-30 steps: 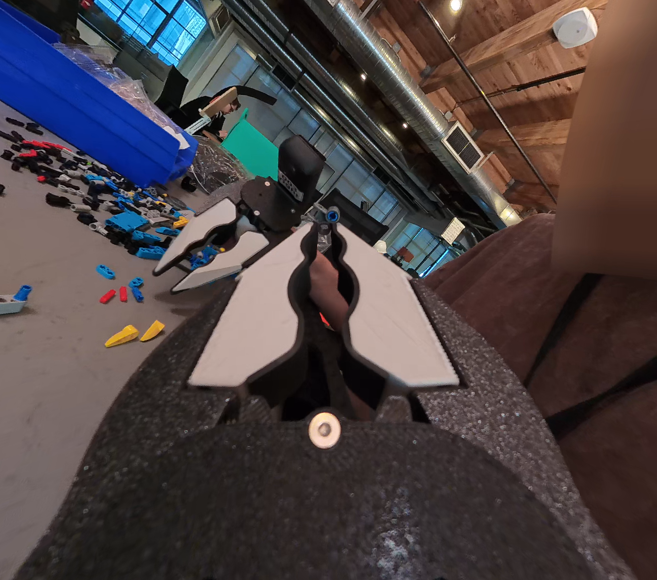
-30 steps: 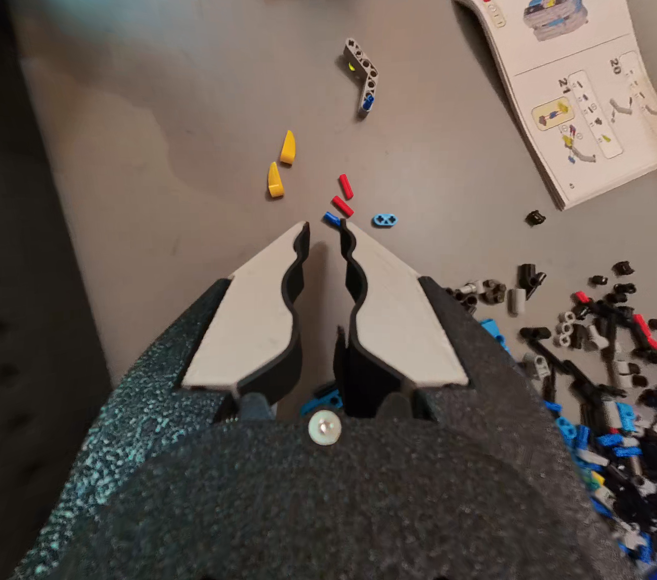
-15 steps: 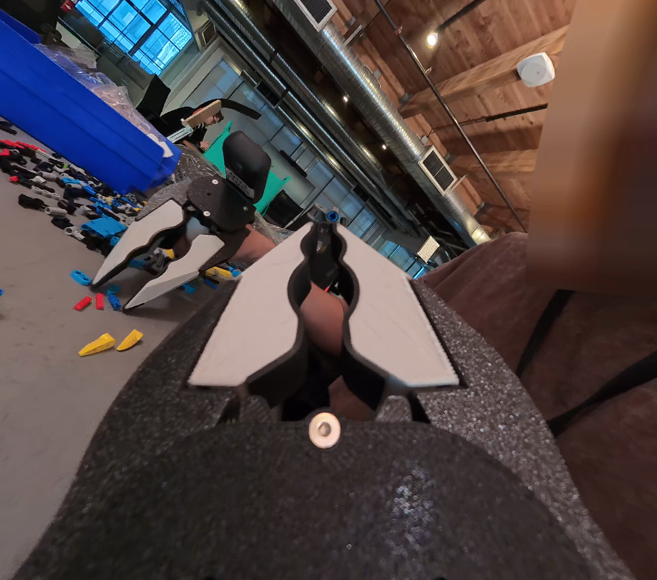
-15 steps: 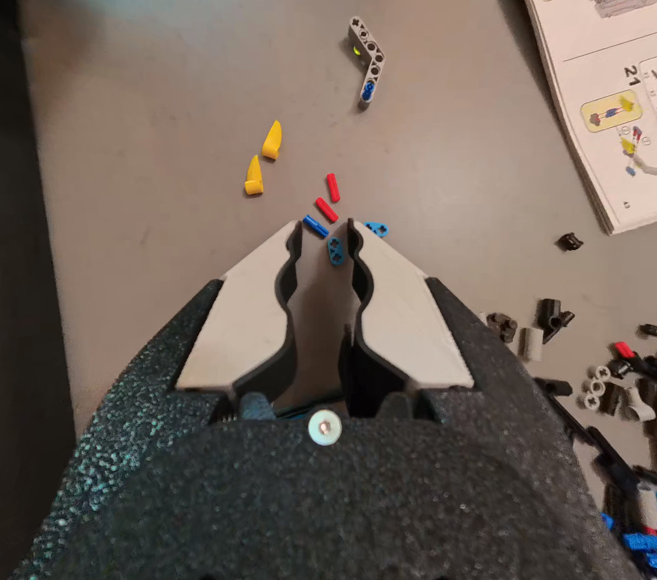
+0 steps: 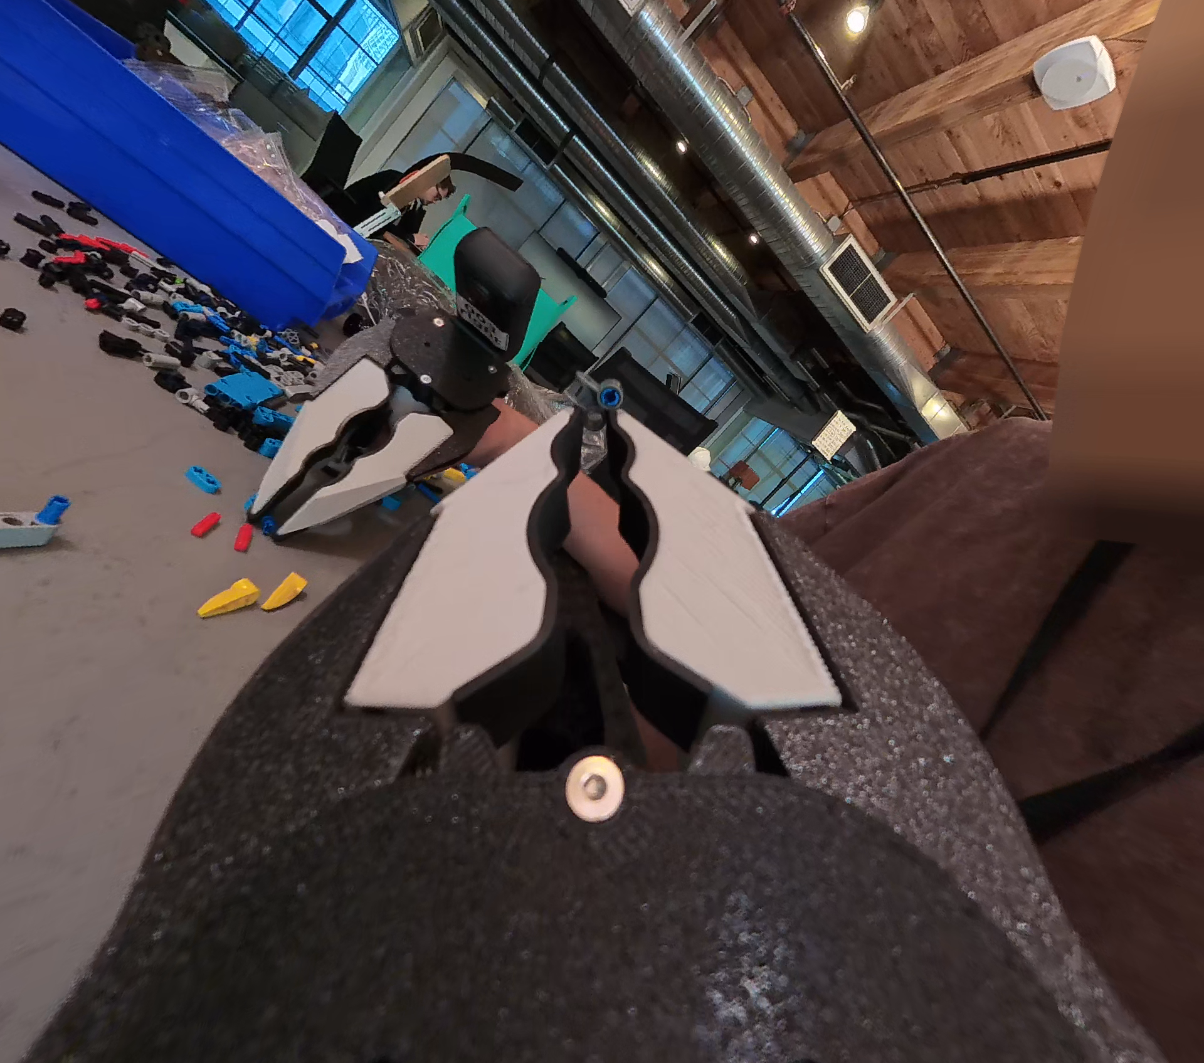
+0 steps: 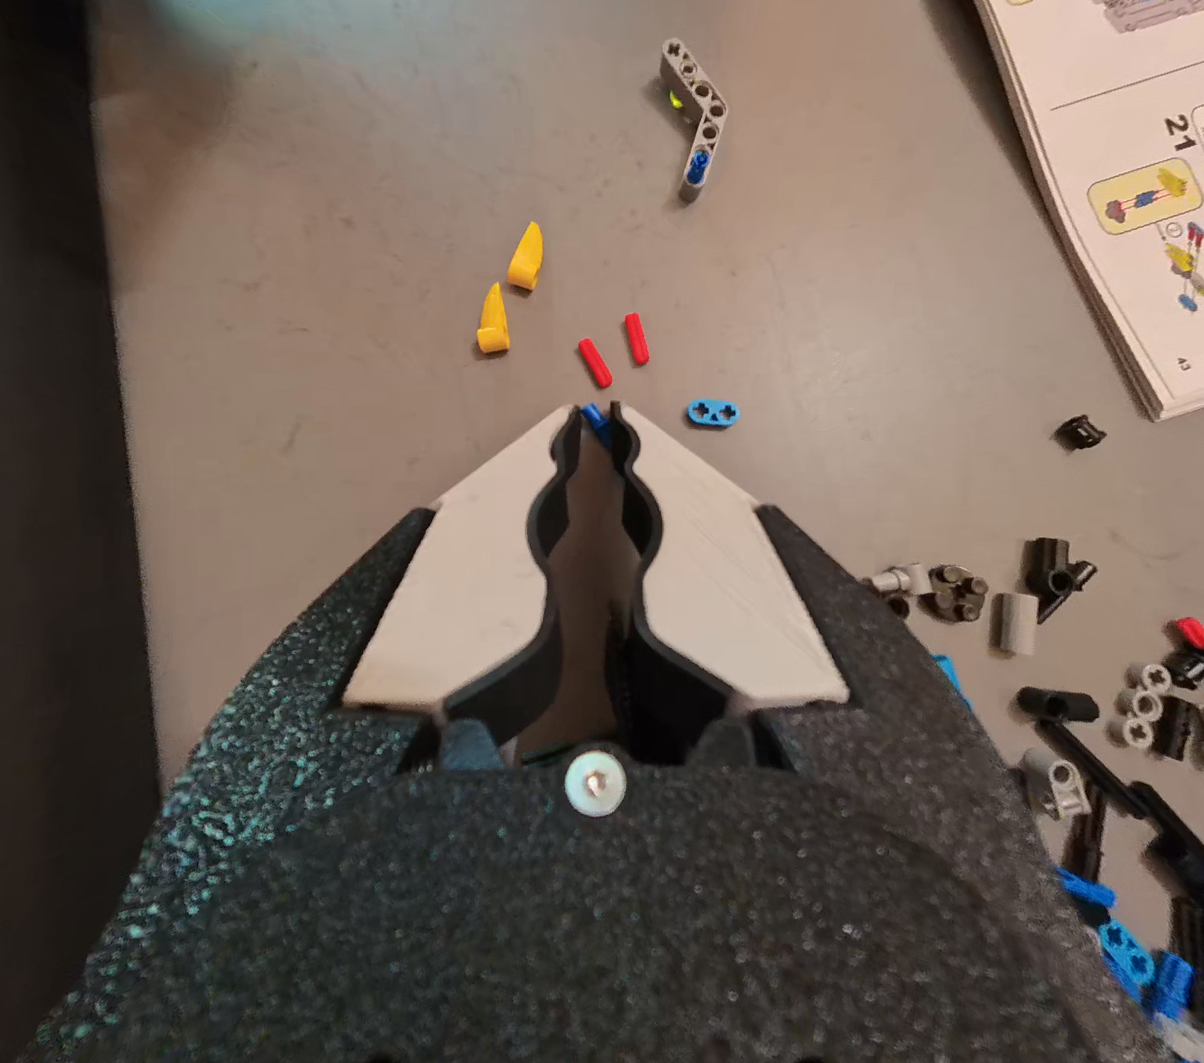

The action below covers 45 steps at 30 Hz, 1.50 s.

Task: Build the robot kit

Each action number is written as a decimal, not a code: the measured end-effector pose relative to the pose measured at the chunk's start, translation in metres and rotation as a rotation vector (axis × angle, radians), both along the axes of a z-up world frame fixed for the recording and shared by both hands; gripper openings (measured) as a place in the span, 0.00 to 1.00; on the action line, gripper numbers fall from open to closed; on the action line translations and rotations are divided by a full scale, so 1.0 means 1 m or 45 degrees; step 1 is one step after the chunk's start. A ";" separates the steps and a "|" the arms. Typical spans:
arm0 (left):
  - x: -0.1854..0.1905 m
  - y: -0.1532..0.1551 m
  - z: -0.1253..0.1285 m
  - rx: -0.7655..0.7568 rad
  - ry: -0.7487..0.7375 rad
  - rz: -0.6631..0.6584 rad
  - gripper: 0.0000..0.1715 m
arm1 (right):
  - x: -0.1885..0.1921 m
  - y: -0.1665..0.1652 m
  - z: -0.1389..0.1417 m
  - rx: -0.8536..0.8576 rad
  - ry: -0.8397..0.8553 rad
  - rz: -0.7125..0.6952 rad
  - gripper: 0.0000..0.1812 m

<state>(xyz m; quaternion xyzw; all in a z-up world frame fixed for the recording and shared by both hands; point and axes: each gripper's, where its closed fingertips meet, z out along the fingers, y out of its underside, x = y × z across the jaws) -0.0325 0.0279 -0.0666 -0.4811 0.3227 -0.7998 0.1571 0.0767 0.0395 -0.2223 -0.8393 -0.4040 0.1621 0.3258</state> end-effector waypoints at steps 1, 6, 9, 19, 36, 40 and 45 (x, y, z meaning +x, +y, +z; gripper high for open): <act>0.000 0.001 0.000 -0.003 -0.001 0.002 0.04 | 0.003 -0.002 0.000 -0.009 -0.020 -0.004 0.06; 0.001 -0.002 -0.001 0.005 0.004 -0.007 0.04 | 0.005 -0.011 0.000 -0.038 0.035 -0.004 0.08; 0.001 -0.003 -0.001 0.011 0.007 -0.012 0.04 | 0.005 -0.013 0.000 -0.021 0.028 0.019 0.08; 0.002 -0.003 -0.002 0.010 0.013 -0.011 0.04 | 0.001 -0.013 0.000 -0.027 0.030 -0.012 0.06; 0.012 0.016 -0.029 -0.069 0.189 0.089 0.04 | -0.085 0.006 0.111 0.904 -0.296 0.158 0.02; 0.011 0.020 -0.028 -0.113 0.177 0.103 0.03 | -0.087 0.014 0.114 1.066 -0.514 0.105 0.03; 0.011 0.023 -0.029 -0.102 0.182 0.131 0.03 | -0.097 0.017 0.118 1.216 -0.665 0.086 0.02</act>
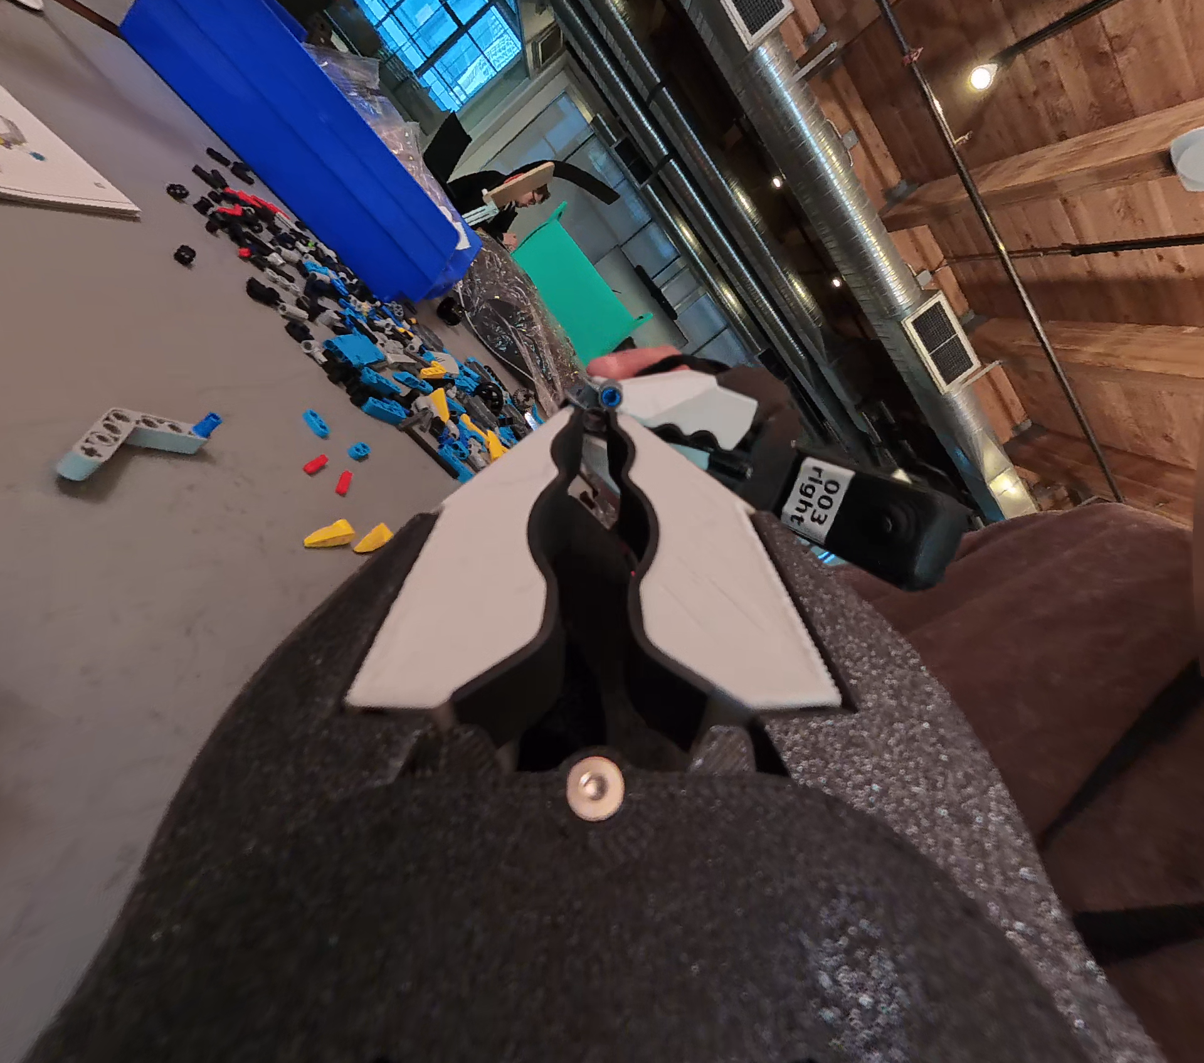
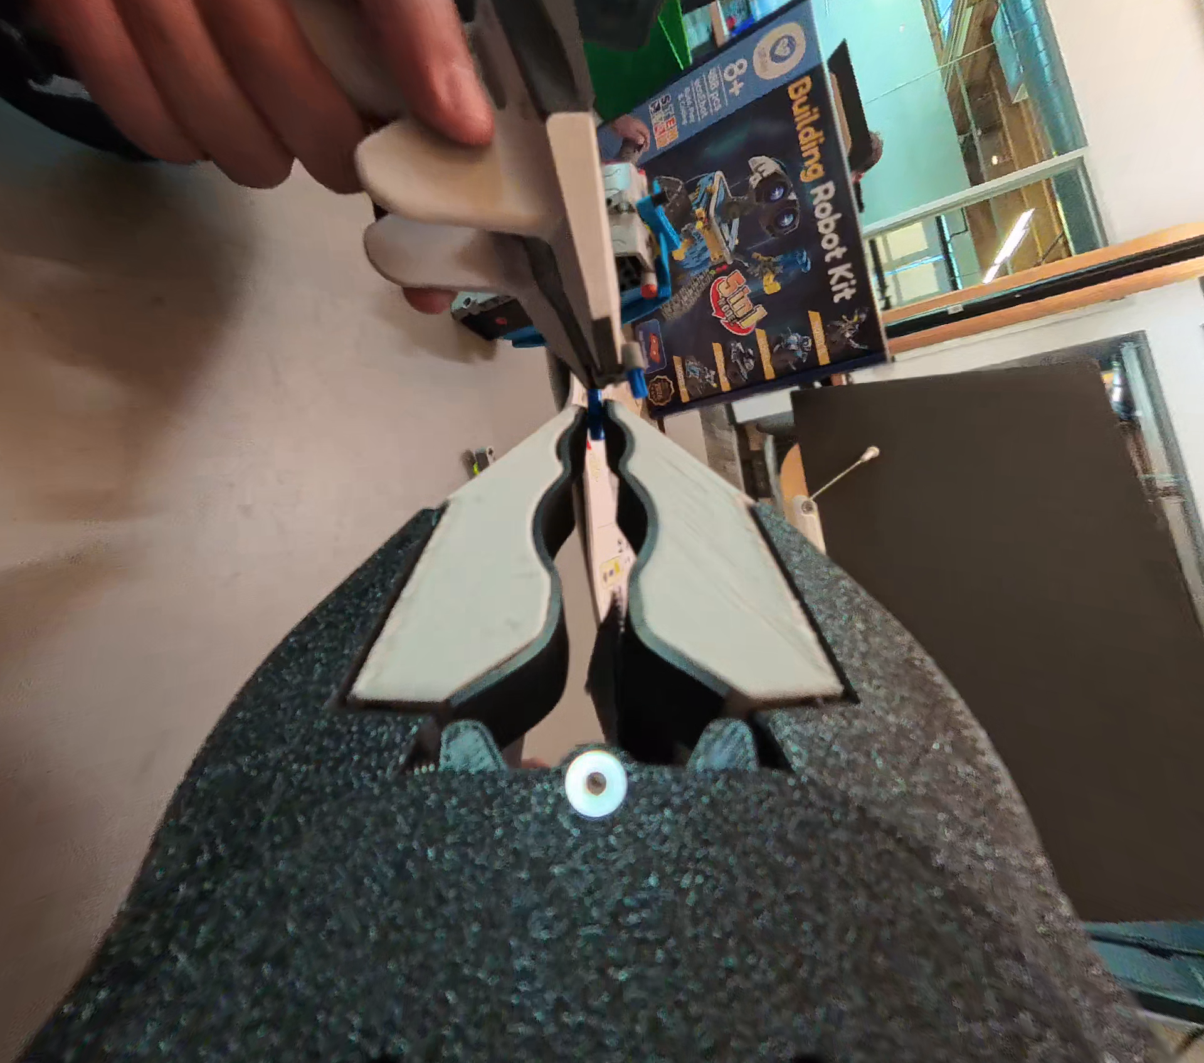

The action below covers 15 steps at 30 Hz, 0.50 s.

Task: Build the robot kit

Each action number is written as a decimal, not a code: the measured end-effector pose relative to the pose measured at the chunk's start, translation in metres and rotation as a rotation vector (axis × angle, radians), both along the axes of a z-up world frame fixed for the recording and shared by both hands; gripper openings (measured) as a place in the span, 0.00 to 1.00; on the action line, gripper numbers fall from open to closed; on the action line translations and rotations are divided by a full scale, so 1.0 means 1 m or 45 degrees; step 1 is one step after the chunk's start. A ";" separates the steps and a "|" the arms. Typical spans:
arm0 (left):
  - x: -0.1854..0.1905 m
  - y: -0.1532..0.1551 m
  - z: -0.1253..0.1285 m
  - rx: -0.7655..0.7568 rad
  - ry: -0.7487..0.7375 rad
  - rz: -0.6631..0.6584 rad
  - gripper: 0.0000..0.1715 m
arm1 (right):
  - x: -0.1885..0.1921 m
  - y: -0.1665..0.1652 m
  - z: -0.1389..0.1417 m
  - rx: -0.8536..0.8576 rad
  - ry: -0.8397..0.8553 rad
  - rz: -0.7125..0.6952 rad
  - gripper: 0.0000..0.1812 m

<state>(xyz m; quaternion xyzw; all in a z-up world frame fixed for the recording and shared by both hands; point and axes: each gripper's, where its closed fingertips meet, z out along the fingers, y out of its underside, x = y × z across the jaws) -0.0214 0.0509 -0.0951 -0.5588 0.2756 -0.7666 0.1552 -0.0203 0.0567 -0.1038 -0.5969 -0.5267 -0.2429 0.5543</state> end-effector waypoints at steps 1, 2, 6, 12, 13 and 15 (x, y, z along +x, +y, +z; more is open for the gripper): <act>0.000 0.001 0.000 0.009 0.001 0.008 0.03 | -0.001 0.000 0.000 0.012 -0.016 -0.003 0.02; -0.001 0.001 0.001 0.012 -0.007 0.010 0.03 | -0.002 -0.001 0.003 0.033 -0.017 -0.002 0.03; 0.000 0.001 0.001 0.043 0.000 0.027 0.03 | -0.003 -0.003 0.009 0.066 0.020 0.022 0.02; 0.000 0.000 0.002 0.040 -0.010 0.021 0.04 | -0.003 -0.003 0.005 0.092 -0.086 0.007 0.02; -0.001 0.000 0.003 0.039 -0.018 0.021 0.04 | -0.005 -0.006 0.009 0.120 -0.090 0.020 0.02; -0.002 0.000 0.007 0.029 -0.041 0.017 0.03 | -0.006 -0.007 0.013 0.146 -0.081 0.029 0.02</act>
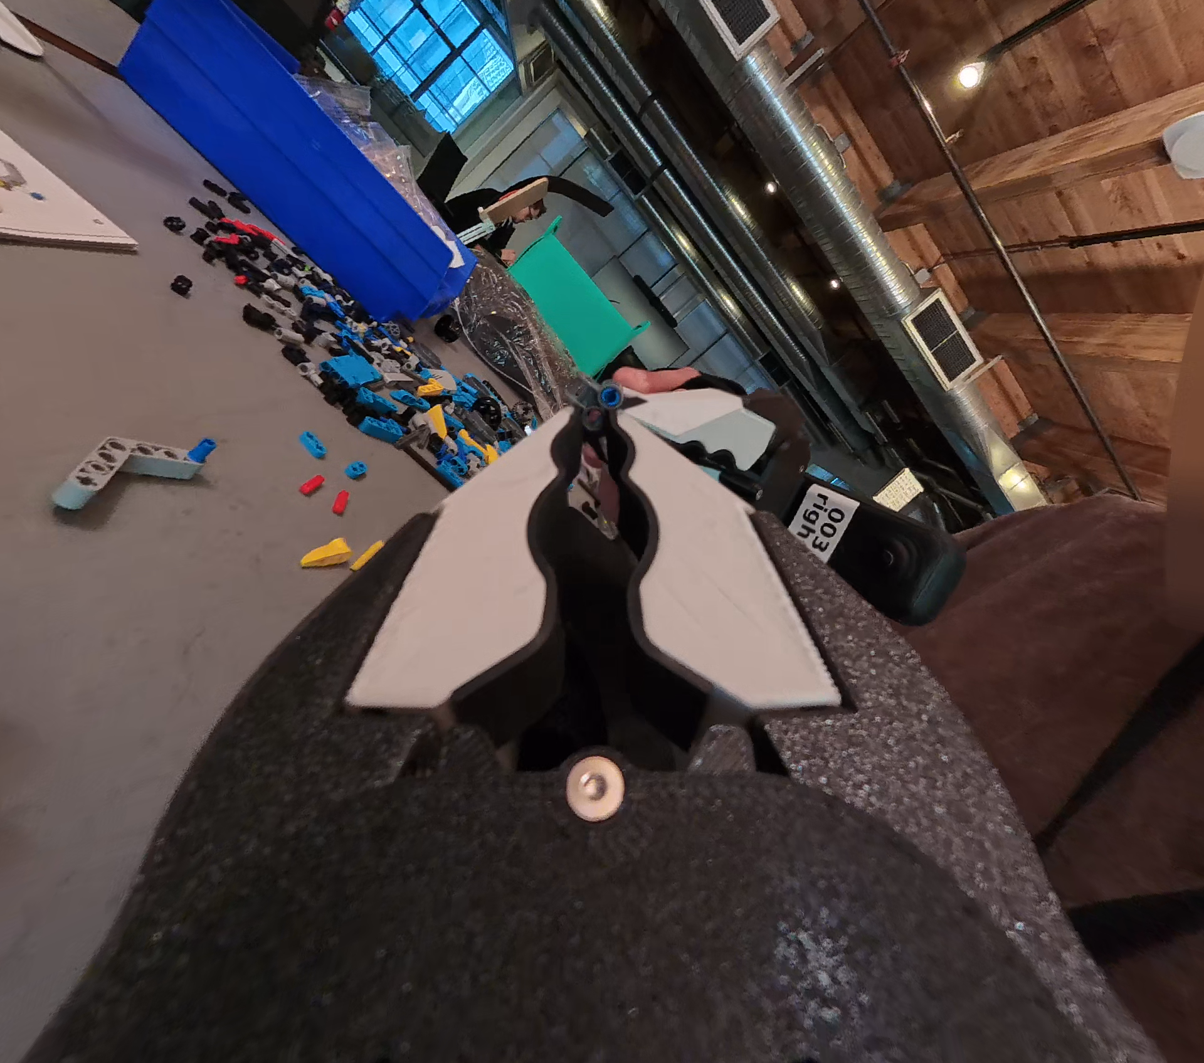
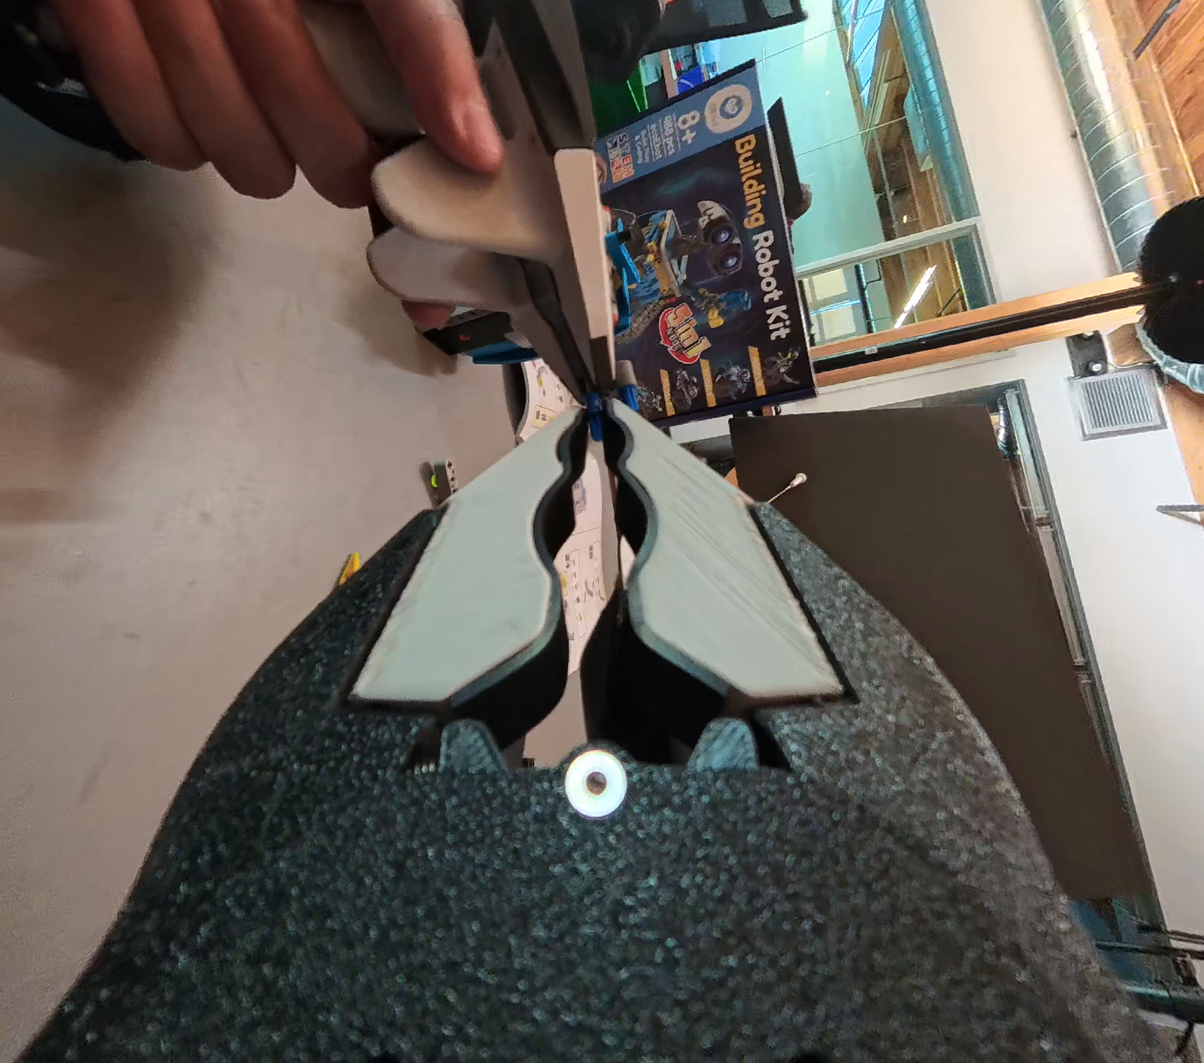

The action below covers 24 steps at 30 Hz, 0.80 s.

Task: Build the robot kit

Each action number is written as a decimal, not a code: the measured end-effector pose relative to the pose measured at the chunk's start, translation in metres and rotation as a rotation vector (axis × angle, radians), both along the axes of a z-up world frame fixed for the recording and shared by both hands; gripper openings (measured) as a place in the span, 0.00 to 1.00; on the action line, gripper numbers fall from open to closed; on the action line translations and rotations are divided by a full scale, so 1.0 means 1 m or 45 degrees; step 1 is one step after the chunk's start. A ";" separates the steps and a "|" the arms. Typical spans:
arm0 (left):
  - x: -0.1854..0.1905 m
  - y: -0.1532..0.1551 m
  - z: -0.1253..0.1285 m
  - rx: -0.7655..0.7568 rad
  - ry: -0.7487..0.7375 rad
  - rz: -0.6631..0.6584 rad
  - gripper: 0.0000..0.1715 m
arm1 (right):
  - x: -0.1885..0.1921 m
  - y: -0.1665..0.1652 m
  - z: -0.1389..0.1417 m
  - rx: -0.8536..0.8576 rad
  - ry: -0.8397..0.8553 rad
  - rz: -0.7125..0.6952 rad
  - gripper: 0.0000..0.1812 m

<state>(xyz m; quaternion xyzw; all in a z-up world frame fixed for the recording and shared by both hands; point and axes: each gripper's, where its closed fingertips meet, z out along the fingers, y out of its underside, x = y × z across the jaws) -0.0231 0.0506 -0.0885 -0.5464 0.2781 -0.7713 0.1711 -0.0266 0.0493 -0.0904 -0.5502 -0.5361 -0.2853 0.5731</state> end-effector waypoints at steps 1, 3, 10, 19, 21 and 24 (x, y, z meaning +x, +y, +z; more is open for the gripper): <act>0.000 0.000 0.000 -0.003 0.001 -0.001 0.03 | 0.001 0.001 -0.001 -0.003 -0.009 -0.008 0.02; 0.000 -0.002 0.001 -0.035 -0.013 -0.030 0.03 | 0.002 0.002 0.001 0.045 -0.051 -0.024 0.02; -0.002 -0.004 0.005 -0.055 -0.050 -0.048 0.03 | 0.000 -0.001 0.005 0.077 -0.098 -0.020 0.02; -0.005 -0.007 0.013 -0.123 -0.117 -0.105 0.03 | -0.001 -0.003 0.012 0.124 -0.097 -0.020 0.02; -0.005 -0.008 0.015 -0.133 -0.134 -0.116 0.03 | -0.001 -0.004 0.014 0.111 -0.038 -0.011 0.02; -0.006 -0.008 0.016 -0.152 -0.148 -0.124 0.04 | -0.002 -0.004 0.015 0.125 -0.031 -0.009 0.02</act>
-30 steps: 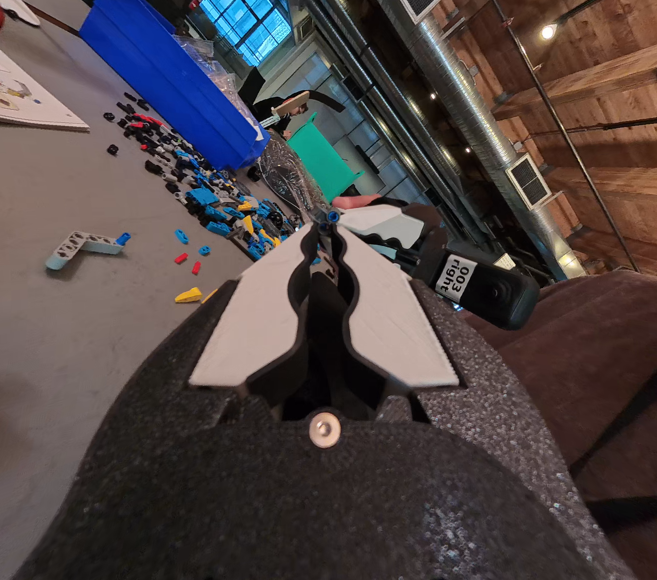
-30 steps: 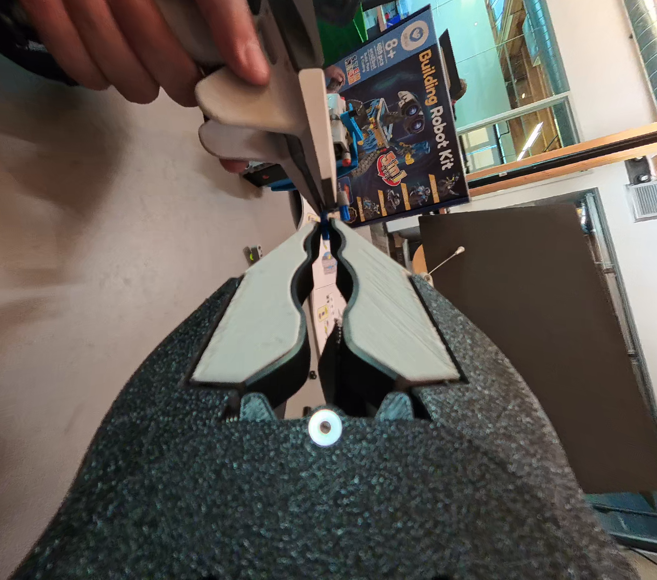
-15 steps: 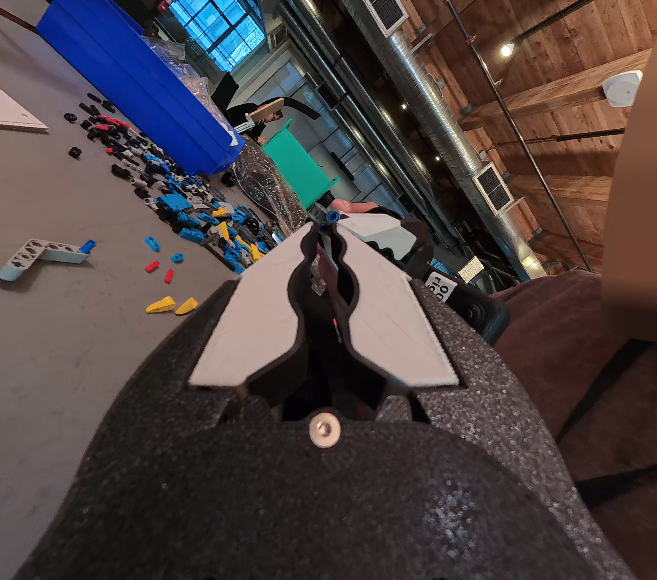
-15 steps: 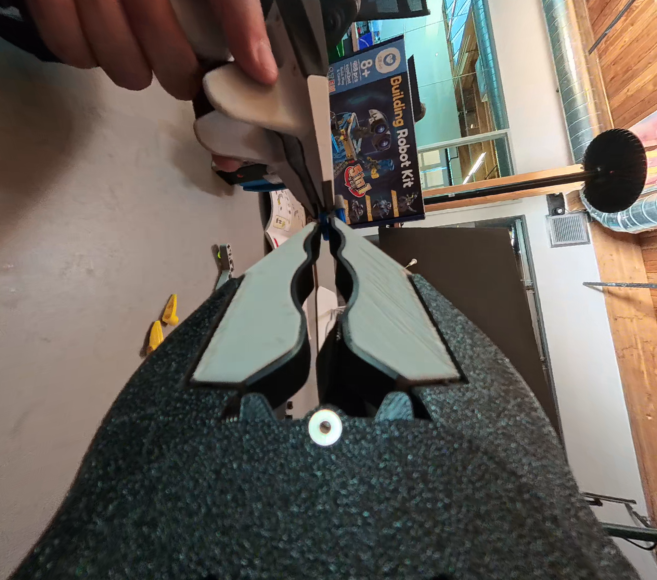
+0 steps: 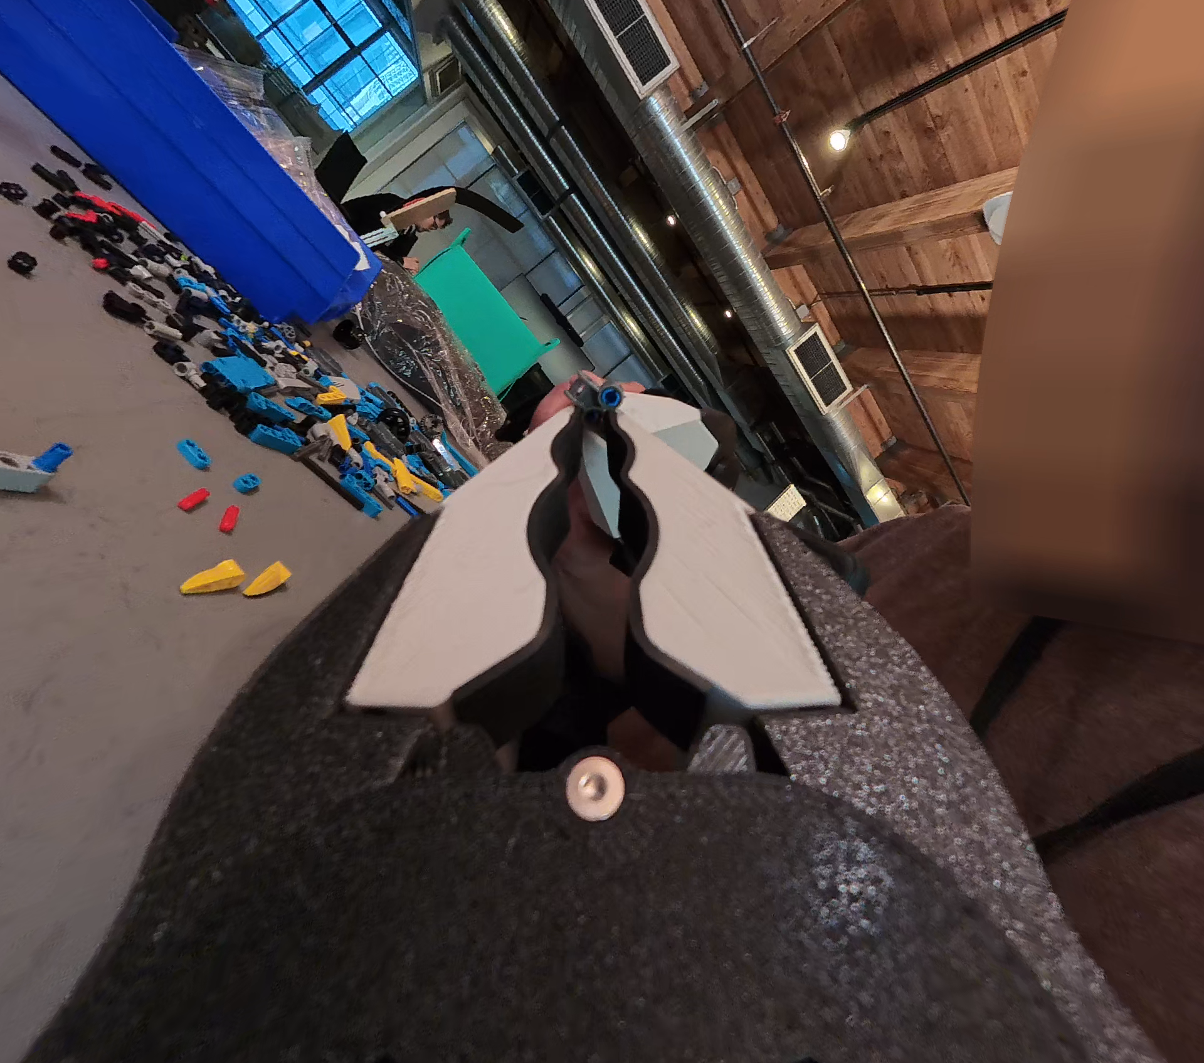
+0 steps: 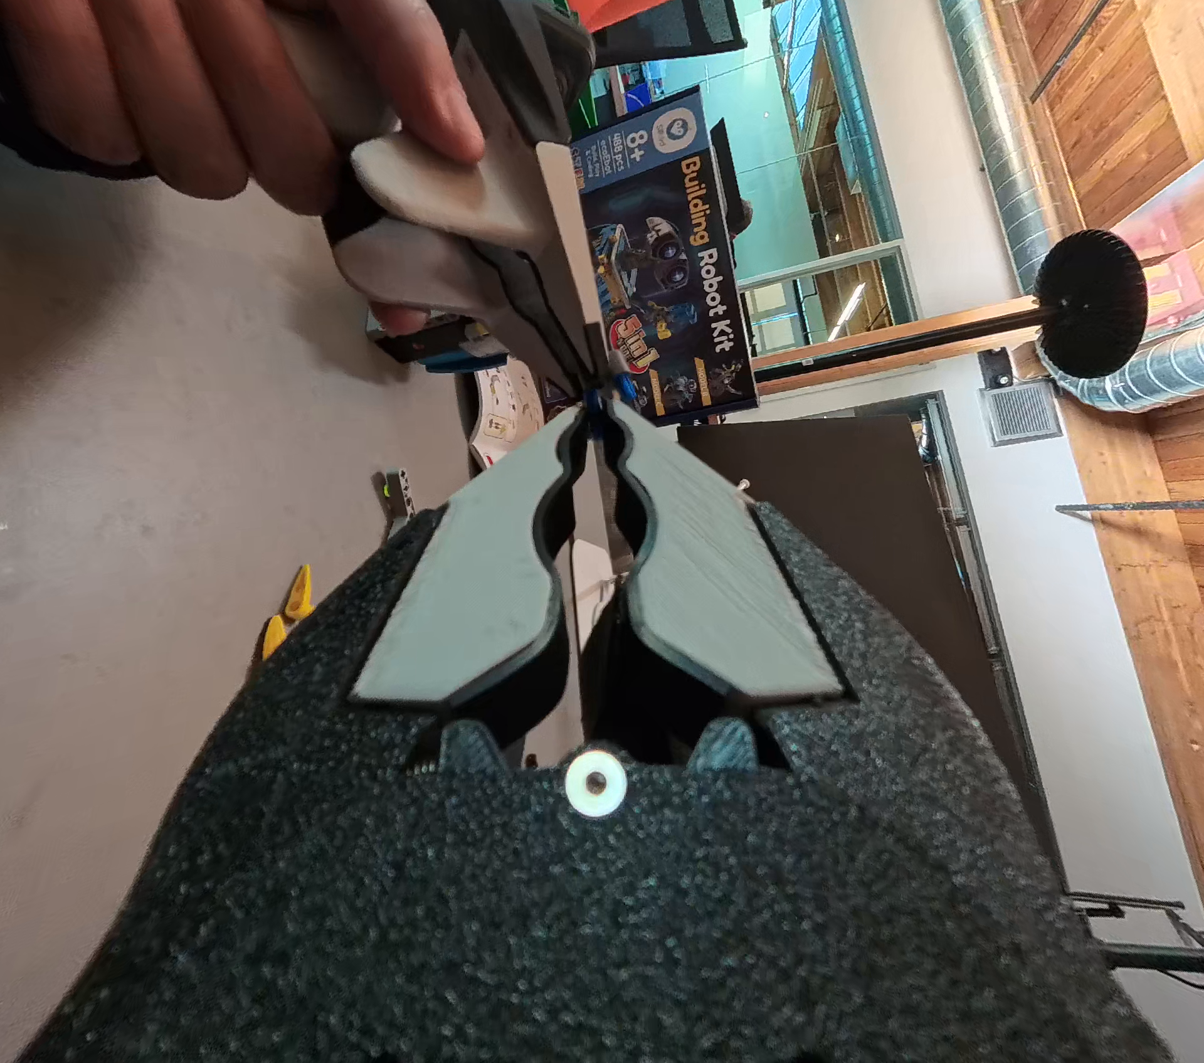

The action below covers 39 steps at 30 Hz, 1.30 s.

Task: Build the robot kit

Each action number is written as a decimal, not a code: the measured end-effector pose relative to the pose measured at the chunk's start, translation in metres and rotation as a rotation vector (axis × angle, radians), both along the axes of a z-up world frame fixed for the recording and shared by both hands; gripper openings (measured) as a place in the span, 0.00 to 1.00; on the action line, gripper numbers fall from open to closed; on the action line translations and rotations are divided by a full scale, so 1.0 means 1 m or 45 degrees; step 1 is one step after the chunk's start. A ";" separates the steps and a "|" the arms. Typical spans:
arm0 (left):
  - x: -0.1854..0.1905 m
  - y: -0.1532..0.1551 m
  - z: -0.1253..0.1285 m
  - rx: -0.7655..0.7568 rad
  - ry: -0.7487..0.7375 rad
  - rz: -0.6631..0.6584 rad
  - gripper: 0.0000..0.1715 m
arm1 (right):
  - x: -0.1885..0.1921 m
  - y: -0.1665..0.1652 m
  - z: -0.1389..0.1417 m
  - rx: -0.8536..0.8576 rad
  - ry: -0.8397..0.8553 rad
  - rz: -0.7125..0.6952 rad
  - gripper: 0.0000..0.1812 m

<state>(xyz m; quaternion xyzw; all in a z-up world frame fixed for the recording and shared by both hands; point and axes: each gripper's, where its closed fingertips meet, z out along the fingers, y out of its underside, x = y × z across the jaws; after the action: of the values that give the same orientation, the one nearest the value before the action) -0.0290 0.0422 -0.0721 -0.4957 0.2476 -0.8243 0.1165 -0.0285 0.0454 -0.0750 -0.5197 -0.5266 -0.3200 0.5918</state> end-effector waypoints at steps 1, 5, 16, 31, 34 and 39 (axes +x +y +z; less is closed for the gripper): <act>0.000 0.000 0.000 -0.001 -0.002 0.001 0.04 | 0.000 0.000 0.000 -0.004 0.011 0.002 0.02; 0.000 0.000 0.000 0.054 0.004 0.033 0.03 | 0.000 0.000 -0.001 -0.079 0.100 0.003 0.02; 0.005 -0.020 -0.008 0.379 0.094 0.036 0.04 | 0.002 -0.021 -0.013 -0.864 0.765 0.170 0.03; 0.011 -0.037 -0.025 0.537 0.192 -0.036 0.04 | 0.010 -0.037 -0.032 -1.131 0.729 0.136 0.03; 0.011 -0.037 -0.026 0.535 0.197 -0.039 0.04 | 0.010 -0.037 -0.032 -1.135 0.741 0.139 0.03; 0.011 -0.038 -0.025 0.540 0.194 -0.039 0.04 | 0.009 -0.038 -0.031 -1.159 0.769 0.155 0.03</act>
<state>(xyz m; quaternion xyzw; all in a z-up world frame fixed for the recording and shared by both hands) -0.0180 0.0042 -0.0973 -0.5171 0.4309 -0.7156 0.1865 -0.0192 0.0070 -0.1056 -0.7605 -0.4477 0.1384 0.4495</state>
